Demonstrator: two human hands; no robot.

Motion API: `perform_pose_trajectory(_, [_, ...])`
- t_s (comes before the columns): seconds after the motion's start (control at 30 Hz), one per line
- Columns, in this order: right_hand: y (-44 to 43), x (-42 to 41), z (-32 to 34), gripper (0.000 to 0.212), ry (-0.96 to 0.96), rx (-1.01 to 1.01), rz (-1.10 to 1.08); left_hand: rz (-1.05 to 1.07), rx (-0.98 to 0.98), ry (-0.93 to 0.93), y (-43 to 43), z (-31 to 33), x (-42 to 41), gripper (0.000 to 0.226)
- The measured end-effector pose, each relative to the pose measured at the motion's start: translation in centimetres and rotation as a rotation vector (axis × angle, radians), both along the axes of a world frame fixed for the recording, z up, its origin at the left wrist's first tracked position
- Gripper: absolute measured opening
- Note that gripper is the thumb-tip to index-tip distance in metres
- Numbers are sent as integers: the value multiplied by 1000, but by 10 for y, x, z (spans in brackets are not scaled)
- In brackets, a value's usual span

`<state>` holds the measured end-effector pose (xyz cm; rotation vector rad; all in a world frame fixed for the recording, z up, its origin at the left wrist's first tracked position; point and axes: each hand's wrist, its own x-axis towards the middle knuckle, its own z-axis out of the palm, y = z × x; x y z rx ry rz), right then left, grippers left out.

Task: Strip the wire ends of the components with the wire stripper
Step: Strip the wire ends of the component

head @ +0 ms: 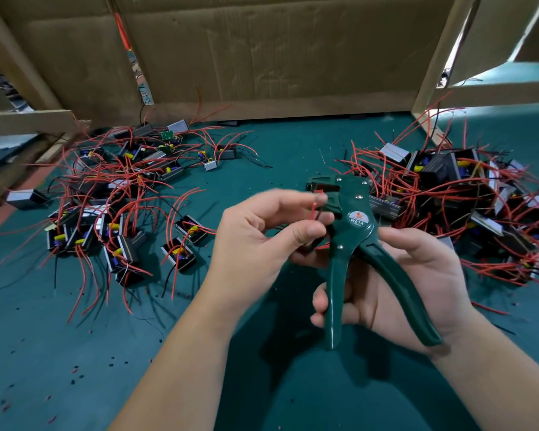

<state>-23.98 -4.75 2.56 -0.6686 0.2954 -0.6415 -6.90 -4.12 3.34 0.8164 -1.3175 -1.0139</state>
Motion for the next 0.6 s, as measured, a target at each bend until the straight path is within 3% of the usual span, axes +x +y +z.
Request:
perform_pose_trajectory(0.17, [3, 4, -2, 48, -25, -25, 130, 5, 96, 27, -1, 3, 3, 16])
perform_pose_trajectory(0.37, [4, 7, -2, 61, 58, 5, 5, 64, 62, -37, -2, 2, 0, 15])
perform_pose_trajectory(0.47, [2, 7, -2, 78, 102, 18, -105, 173, 101, -159, -7, -2, 2, 25])
perform_pose_trajectory(0.6, [1, 4, 2, 84, 91, 24, -132, 245, 129, -289, -10, -10, 4, 30])
